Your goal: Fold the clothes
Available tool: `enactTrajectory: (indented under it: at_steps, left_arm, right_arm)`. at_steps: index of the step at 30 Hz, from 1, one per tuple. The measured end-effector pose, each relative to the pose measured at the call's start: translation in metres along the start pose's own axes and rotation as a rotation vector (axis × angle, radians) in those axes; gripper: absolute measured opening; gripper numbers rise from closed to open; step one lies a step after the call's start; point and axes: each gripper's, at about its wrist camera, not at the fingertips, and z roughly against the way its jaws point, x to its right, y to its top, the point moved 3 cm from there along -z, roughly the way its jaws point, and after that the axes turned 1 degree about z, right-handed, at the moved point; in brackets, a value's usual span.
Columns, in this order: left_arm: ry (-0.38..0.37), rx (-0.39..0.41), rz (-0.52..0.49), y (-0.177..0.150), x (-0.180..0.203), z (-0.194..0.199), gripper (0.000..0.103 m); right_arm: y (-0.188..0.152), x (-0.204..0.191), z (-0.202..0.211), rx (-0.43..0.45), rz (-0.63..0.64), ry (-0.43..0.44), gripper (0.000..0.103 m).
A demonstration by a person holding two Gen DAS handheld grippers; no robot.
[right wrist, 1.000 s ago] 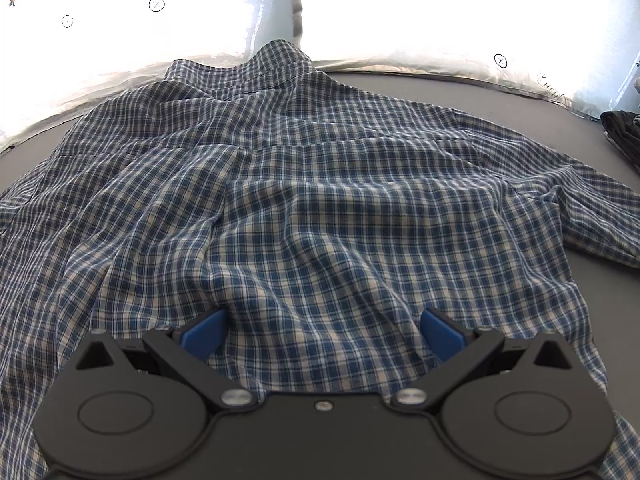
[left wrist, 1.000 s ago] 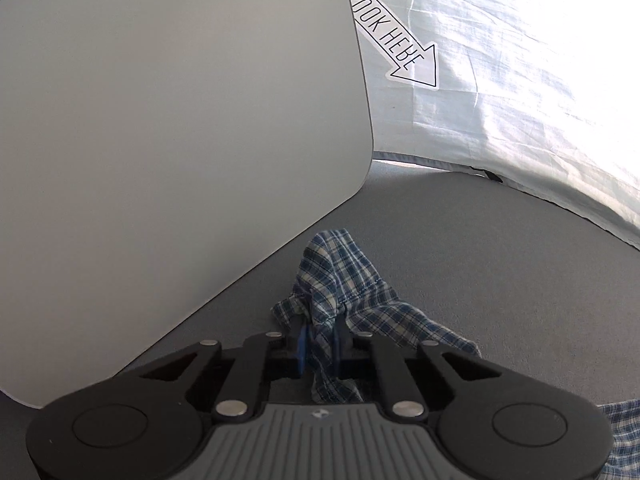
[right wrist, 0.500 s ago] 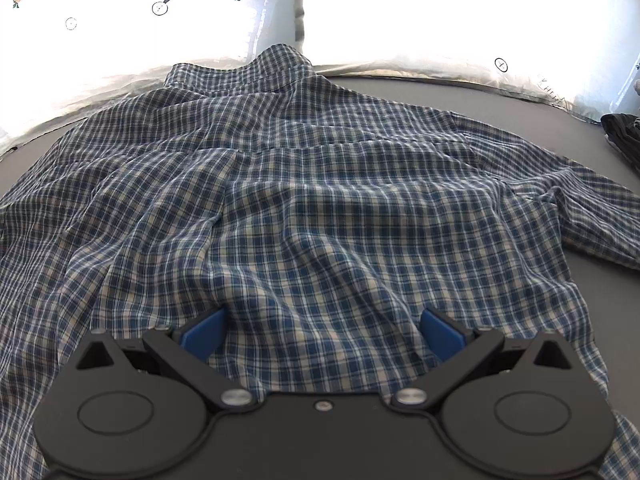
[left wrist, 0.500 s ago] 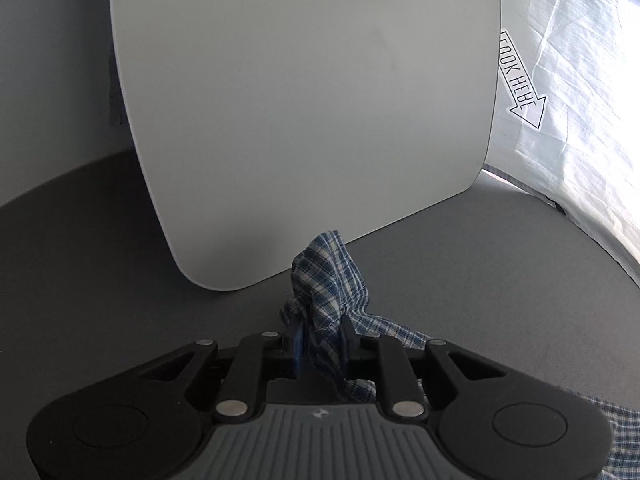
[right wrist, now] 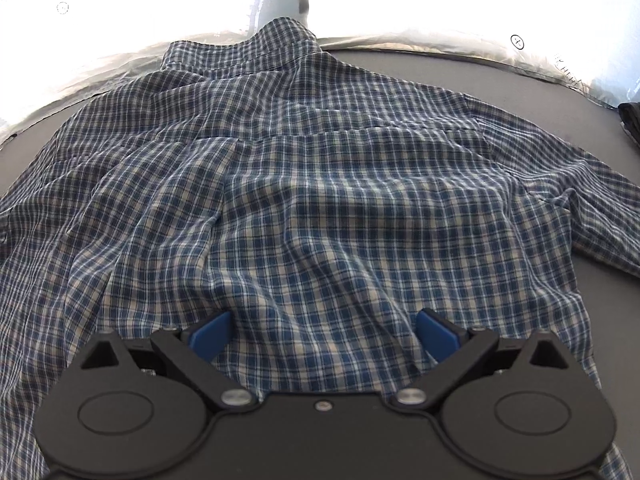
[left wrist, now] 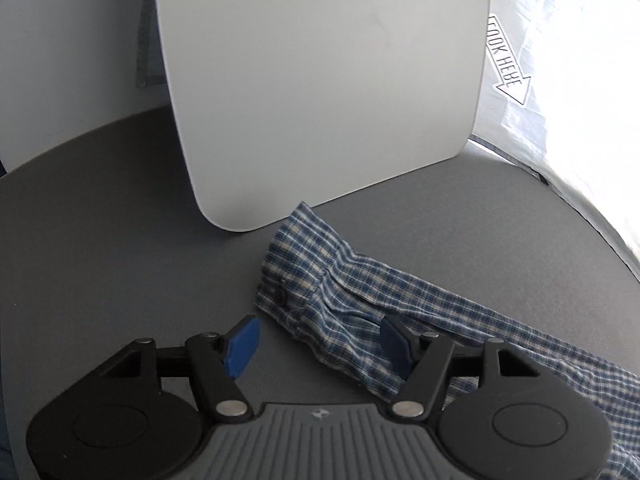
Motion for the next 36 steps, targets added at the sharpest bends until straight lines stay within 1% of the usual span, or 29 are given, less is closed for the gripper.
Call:
enactTrajectory:
  at_steps: [2,4,6,8,10,11,12,13,15,16,17,18,20,23,24,25,26,27,28,29,33,35,36]
  left_arm:
    - [-0.094,-0.021,-0.101,-0.009,0.039,0.006,0.068]
    - [-0.189,-0.041,-0.201,-0.019,0.081,0.012,0.068]
    - [-0.292,-0.058,-0.290,-0.026,0.126,0.018,0.068]
    - [-0.397,-0.074,-0.358,-0.033,0.171,0.025,0.068]
    - [-0.503,-0.092,-0.419,-0.038,0.218,0.029,0.068]
    - [-0.559,-0.099,-0.445,-0.040,0.243,0.032,0.068]
    - [-0.613,-0.106,-0.464,-0.042,0.267,0.034,0.068]
    - [-0.661,-0.114,-0.477,-0.045,0.291,0.037,0.068]
    - [-0.730,-0.142,-0.516,-0.052,0.339,0.036,0.070]
    - [-0.762,-0.156,-0.537,-0.056,0.363,0.035,0.072]
    - [-0.777,-0.179,-0.560,-0.062,0.383,0.032,0.073]
    - [-0.785,-0.205,-0.585,-0.070,0.401,0.028,0.073]
    - [-0.791,-0.261,-0.635,-0.086,0.434,0.017,0.073]
    - [-0.776,-0.357,-0.711,-0.115,0.469,-0.003,0.073]
    - [-0.778,-0.347,-0.717,-0.121,0.474,-0.005,0.072]
    - [-0.783,-0.319,-0.714,-0.123,0.477,-0.005,0.068]
    - [-0.795,-0.309,-0.720,-0.125,0.479,-0.004,0.042]
    - [-0.810,-0.308,-0.729,-0.127,0.482,-0.003,0.026]
    - [-0.815,-0.303,-0.725,-0.127,0.487,-0.004,0.007]
    - [-0.824,-0.279,-0.720,-0.126,0.491,-0.002,0.006]
    - [-0.851,-0.158,-0.726,-0.115,0.508,0.010,0.005]
    - [-0.843,-0.132,-0.737,-0.113,0.518,0.009,0.005]
    - [-0.827,-0.125,-0.759,-0.116,0.523,0.006,0.005]
  right_arm:
    - [0.009,0.008,0.001,0.025,-0.019,0.017,0.084]
    - [0.022,0.017,0.000,0.059,-0.028,0.017,0.081]
    - [0.040,0.028,-0.004,0.096,-0.032,0.017,0.066]
    - [0.059,0.038,-0.012,0.122,-0.047,0.032,0.060]
    - [0.081,0.052,-0.024,0.143,-0.068,0.059,0.049]
    - [0.094,0.057,-0.031,0.149,-0.081,0.078,0.038]
    - [0.108,0.061,-0.038,0.159,-0.096,0.100,0.034]
    - [0.123,0.064,-0.046,0.175,-0.113,0.126,0.034]
    - [0.152,0.069,-0.061,0.205,-0.139,0.177,0.035]
    - [0.165,0.069,-0.068,0.214,-0.130,0.195,0.038]
    - [0.178,0.067,-0.075,0.223,-0.115,0.202,0.047]
    - [0.190,0.065,-0.084,0.229,-0.101,0.209,0.053]
    - [0.209,0.062,-0.104,0.223,-0.081,0.227,0.054]
    - [0.222,0.059,-0.133,0.159,-0.067,0.262,0.052]
    - [0.224,0.058,-0.141,0.141,-0.059,0.276,0.049]
    - [0.225,0.058,-0.146,0.129,-0.048,0.295,0.047]
    - [0.226,0.057,-0.151,0.117,-0.037,0.313,0.034]
    - [0.227,0.056,-0.155,0.110,-0.028,0.327,0.018]
    - [0.228,0.056,-0.156,0.117,-0.024,0.335,0.015]
    - [0.230,0.055,-0.156,0.132,-0.020,0.338,0.007]
    - [0.244,0.053,-0.158,0.193,-0.033,0.317,0.006]
    - [0.252,0.050,-0.167,0.190,-0.026,0.293,0.006]
    - [0.254,0.048,-0.173,0.179,-0.018,0.279,0.006]
